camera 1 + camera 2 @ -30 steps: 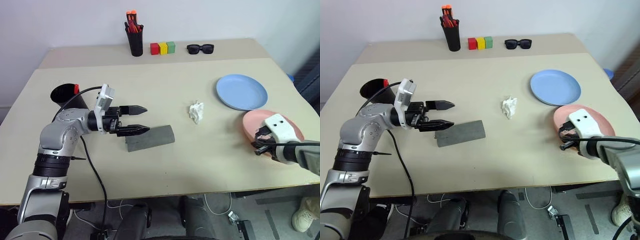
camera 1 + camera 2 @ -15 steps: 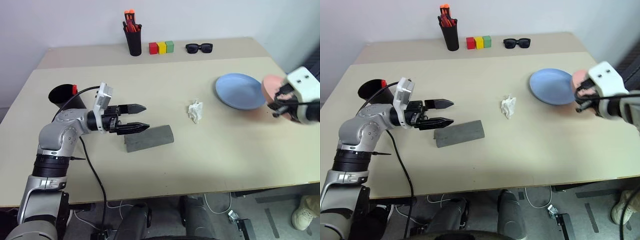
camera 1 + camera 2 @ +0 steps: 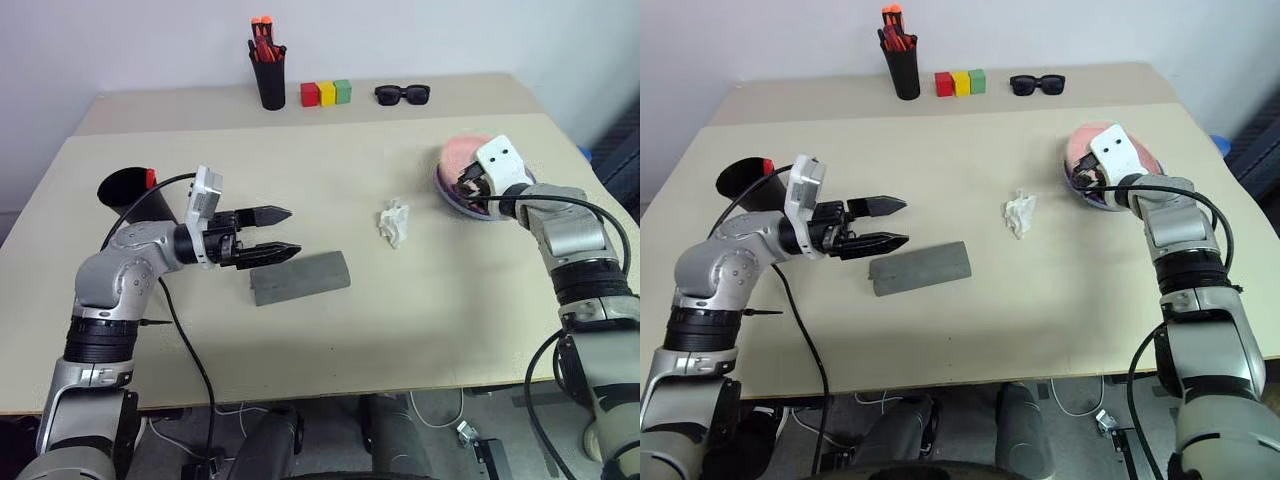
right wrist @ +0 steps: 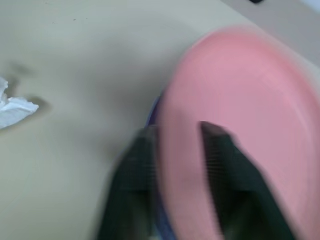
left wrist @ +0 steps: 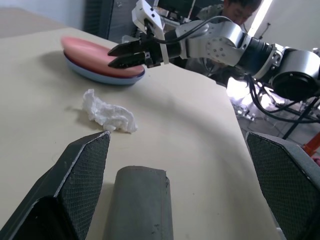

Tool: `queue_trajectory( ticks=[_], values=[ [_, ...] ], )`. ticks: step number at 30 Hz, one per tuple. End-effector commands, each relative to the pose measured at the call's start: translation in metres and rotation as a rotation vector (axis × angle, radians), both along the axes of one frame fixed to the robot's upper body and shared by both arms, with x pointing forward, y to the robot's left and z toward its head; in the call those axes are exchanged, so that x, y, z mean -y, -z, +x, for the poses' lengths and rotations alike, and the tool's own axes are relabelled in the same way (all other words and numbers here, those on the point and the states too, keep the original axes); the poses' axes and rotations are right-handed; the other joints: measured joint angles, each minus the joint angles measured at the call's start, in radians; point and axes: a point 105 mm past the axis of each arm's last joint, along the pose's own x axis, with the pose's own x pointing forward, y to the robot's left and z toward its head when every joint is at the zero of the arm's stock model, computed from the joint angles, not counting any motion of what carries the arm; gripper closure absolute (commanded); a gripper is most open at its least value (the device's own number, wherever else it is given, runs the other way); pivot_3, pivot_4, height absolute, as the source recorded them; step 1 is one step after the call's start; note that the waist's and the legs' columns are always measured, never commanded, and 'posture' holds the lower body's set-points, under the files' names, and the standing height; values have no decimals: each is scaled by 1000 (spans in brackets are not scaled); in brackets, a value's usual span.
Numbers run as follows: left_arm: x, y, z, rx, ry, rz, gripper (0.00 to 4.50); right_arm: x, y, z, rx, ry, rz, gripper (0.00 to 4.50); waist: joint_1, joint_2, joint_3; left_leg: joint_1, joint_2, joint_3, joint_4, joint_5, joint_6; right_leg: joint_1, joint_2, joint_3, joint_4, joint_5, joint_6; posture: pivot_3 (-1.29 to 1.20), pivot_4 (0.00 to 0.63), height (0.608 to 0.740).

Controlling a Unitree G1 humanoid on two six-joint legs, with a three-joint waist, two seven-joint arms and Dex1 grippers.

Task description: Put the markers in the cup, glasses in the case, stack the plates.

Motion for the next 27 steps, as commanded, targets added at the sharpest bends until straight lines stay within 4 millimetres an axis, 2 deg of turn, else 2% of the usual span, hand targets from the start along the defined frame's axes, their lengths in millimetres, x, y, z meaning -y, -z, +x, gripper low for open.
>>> queue_trajectory(
  ticks=[1,3,5,7,9,12,14,21,22,24,26,27],
  values=[
    [-5,-10,-4,38,-10,-21,0,-22,-39,-3,100,-89,250,937,-6,0,0,0,0,0,0,0,0,0,0,0,0,0,0,0,150,740],
    [-5,-9,-4,36,-14,-27,0,-30,-49,-9,123,-116,355,50,-3,0,0,1,0,0,0,0,0,0,1,1,1,0,0,0,150,740],
    [-5,-9,-3,39,-18,-35,0,-43,-57,-17,120,-163,458,50,0,0,0,1,1,0,0,0,0,0,1,0,2,1,-1,0,150,740],
    [-5,-8,-2,39,-21,-39,0,-56,-57,-26,101,-213,484,50,3,0,0,1,0,-1,1,-1,2,0,1,0,2,1,-1,0,150,740],
    [-4,-8,-1,40,-21,-42,0,-67,-46,-31,58,-222,474,50,4,0,0,1,0,-1,1,-3,4,0,1,0,3,1,-1,0,150,740],
    [-4,-8,0,44,-19,-46,0,-81,-19,-37,-1,-227,391,50,4,0,0,1,0,-1,2,-3,5,1,1,0,3,1,-1,0,150,740],
    [-3,-8,0,46,-18,-46,0,-83,0,-36,-29,-204,332,50,3,0,0,1,0,-1,2,-2,4,1,1,0,3,1,-1,0,150,740],
    [-3,-8,-1,52,-26,-42,0,-89,37,-33,-98,-189,260,50,0,1,0,1,0,0,2,-2,4,0,1,0,3,1,-1,0,150,740],
    [-3,-8,-1,52,-29,-42,0,-90,41,-33,-117,-190,275,291,0,1,0,1,0,0,2,-2,4,0,1,0,3,1,-1,0,150,740],
    [-4,-8,-2,54,-29,-45,0,-93,60,-40,-182,-241,193,947,1,1,0,1,0,0,2,-2,4,0,1,0,3,1,-1,0,150,740],
    [-4,-8,-3,52,-33,-46,0,-89,67,-39,-191,-234,168,1874,1,1,0,1,0,0,2,-2,4,0,1,0,3,1,-1,0,150,740],
    [-4,-8,-3,53,-34,-45,0,-88,66,-37,-187,-225,190,2508,1,1,0,1,0,0,2,-2,4,0,1,0,3,1,-1,0,150,740]
  ],
)
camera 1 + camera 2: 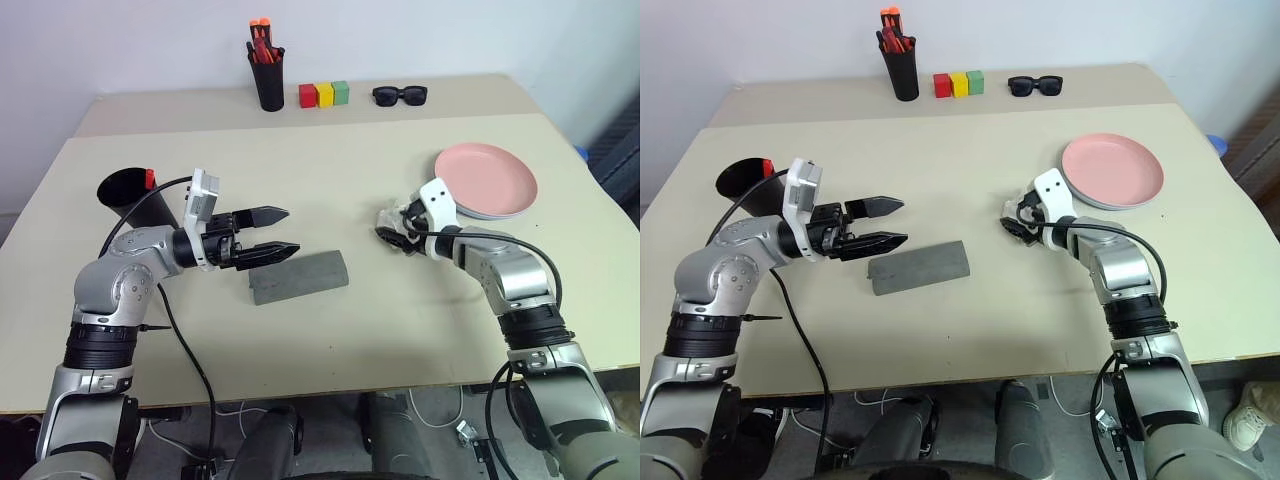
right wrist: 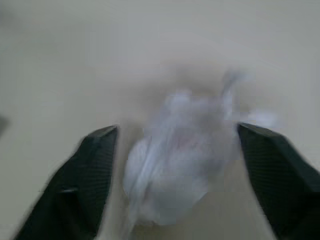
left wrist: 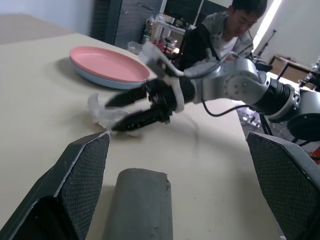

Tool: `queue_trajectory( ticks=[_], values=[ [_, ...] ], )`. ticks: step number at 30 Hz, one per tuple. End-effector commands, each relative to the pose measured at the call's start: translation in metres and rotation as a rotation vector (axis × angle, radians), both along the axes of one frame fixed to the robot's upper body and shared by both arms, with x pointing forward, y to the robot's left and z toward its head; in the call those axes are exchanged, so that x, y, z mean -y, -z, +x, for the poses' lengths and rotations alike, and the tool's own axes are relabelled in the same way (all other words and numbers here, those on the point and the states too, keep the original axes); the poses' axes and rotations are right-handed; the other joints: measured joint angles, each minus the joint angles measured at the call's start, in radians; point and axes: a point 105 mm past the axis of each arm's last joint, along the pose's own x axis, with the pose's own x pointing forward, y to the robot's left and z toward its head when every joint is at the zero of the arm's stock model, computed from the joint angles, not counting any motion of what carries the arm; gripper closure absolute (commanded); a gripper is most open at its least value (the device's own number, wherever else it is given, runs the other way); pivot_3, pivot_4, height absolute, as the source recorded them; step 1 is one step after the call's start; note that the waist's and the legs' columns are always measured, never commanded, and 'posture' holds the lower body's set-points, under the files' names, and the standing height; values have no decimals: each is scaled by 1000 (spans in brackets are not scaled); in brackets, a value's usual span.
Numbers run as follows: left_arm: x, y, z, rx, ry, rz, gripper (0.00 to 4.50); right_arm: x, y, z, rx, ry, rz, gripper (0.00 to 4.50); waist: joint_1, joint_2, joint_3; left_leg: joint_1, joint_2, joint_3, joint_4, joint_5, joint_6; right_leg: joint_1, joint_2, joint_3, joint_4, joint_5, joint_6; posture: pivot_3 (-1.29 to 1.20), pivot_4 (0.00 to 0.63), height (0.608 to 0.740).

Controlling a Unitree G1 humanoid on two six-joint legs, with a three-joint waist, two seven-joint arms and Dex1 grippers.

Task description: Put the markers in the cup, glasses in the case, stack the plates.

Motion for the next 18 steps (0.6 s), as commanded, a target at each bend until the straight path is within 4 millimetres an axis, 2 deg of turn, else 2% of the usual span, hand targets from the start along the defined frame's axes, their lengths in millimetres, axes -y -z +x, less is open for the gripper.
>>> queue_trajectory(
  ticks=[1,3,4,7,10,14,16,18],
  values=[
    [-3,-11,-4,48,-7,-14,0,6,-8,5,32,9,0,3022,0,0,0,0,0,0,0,0,0,0,0,0,0,0,0,0,150,740],
    [-4,-11,-5,48,-11,-16,0,14,-19,10,59,33,5,4147,0,0,0,1,0,0,0,0,0,1,0,0,0,0,0,0,150,740],
    [-5,-11,-5,48,-15,-16,0,17,-26,13,81,44,12,4472,0,0,0,1,0,0,0,0,0,1,0,0,0,0,0,0,150,740],
    [-5,-11,-4,49,-22,-21,0,28,-59,24,163,105,102,4472,0,0,0,1,0,0,0,0,0,1,0,0,0,0,0,0,150,740],
    [-4,-11,-4,52,-24,-26,0,61,-93,42,296,258,106,4472,-3,0,0,0,0,0,0,0,0,0,0,0,0,0,0,0,150,740],
    [-2,-11,-2,56,-27,-28,0,96,-101,56,333,401,49,4472,0,0,0,0,0,0,-1,0,0,0,1,0,0,0,-1,0,150,740],
    [-1,-11,-2,57,-24,-29,0,119,-93,61,308,499,-12,3591,-1,0,0,1,0,0,0,0,0,1,1,0,-1,0,-1,0,150,740],
    [-1,-12,-3,58,-24,-29,0,130,-90,63,310,547,-51,2802,-1,0,0,0,0,1,0,1,-1,1,0,0,-1,1,-1,0,150,740]
  ],
)
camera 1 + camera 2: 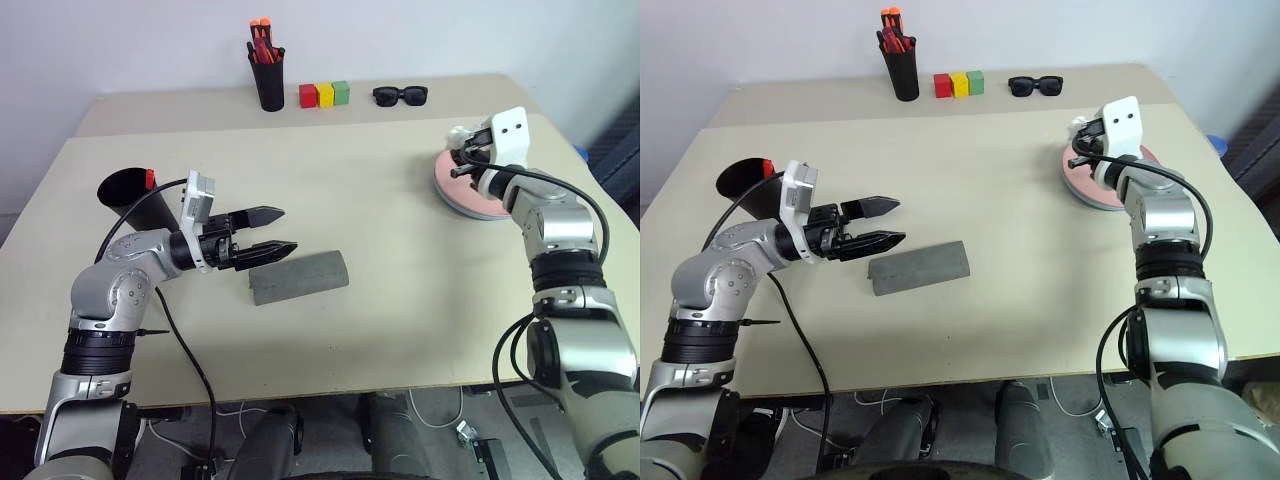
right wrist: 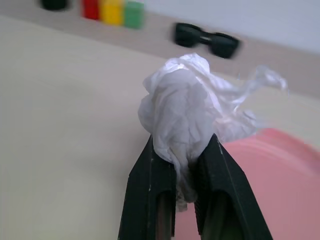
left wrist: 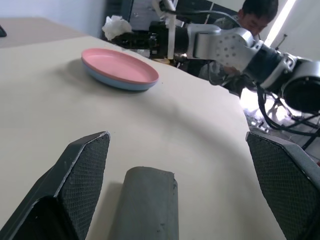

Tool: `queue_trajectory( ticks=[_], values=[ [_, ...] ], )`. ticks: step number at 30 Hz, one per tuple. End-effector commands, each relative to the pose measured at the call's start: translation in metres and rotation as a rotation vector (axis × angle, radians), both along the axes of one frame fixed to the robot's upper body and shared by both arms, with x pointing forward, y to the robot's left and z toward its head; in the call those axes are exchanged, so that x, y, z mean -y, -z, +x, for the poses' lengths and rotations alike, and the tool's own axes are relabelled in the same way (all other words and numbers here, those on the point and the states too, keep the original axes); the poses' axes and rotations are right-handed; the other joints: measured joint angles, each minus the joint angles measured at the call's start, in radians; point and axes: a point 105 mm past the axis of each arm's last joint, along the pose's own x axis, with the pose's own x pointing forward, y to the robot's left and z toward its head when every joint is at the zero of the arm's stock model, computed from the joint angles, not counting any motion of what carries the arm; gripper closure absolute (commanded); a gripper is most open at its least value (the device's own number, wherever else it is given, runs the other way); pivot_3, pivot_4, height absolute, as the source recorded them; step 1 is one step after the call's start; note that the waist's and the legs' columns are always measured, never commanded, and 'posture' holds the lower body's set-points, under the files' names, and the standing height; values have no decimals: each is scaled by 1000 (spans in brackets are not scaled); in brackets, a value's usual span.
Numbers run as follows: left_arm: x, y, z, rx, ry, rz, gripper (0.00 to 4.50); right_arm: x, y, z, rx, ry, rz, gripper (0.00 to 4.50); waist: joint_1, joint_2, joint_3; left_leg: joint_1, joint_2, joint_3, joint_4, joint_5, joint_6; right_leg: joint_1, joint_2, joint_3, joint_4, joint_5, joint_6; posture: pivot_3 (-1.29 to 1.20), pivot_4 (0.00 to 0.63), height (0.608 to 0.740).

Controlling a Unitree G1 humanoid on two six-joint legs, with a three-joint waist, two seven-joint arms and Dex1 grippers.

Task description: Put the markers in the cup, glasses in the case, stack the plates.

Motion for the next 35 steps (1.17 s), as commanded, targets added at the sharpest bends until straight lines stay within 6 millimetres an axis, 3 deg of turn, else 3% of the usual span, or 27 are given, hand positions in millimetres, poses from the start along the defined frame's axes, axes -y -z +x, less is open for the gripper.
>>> queue_trajectory(
  ticks=[1,5,8,11,15,19,22,26,32,35],
  values=[
    [1,-13,-3,58,10,-13,0,22,-3,2,23,94,-48,2237,-2,0,0,0,0,0,0,1,-1,0,0,0,0,0,0,0,150,740],
    [-7,-13,-3,49,-31,-19,0,27,-12,3,82,111,-25,97,-13,0,0,0,0,1,0,2,-3,-1,0,1,0,0,0,0,150,740],
    [-20,-12,-2,50,-74,-15,0,16,-38,2,218,31,28,41,-29,1,0,0,0,1,0,2,-3,-1,0,1,0,0,0,0,150,740],
    [-28,-16,-5,49,-101,-35,0,-21,-52,-9,284,-220,145,41,-34,1,1,0,1,1,-1,2,-3,-1,1,1,0,0,0,0,150,740],
    [-37,-17,-15,95,-125,-34,0,-82,-30,-65,193,-675,101,41,-26,1,0,0,3,-1,-1,2,-3,-1,2,1,0,0,0,0,150,740],
    [-45,-10,-22,111,-161,-17,0,-104,-12,-124,100,-923,23,41,-4,2,1,-1,2,-2,0,-1,2,-1,0,1,0,0,1,0,150,740],
    [-51,-5,-22,110,-176,-9,0,-109,-8,-152,55,-1007,1,41,4,2,1,0,1,1,2,-1,3,0,-1,2,0,1,2,0,150,740],
    [-57,1,-17,108,-184,9,0,-111,-7,-166,26,-1015,-12,41,5,1,0,2,2,1,2,-1,2,2,1,2,0,1,2,0,150,740],
    [-54,1,-10,141,-194,7,0,-100,-3,-168,-15,-955,-31,41,6,1,0,1,2,1,2,-1,2,2,1,2,0,1,2,0,150,740],
    [-54,7,-10,122,-182,31,0,-106,0,-167,-30,-965,-34,41,6,1,0,1,2,1,2,-1,2,2,1,2,0,1,1,0,150,740]
  ],
)
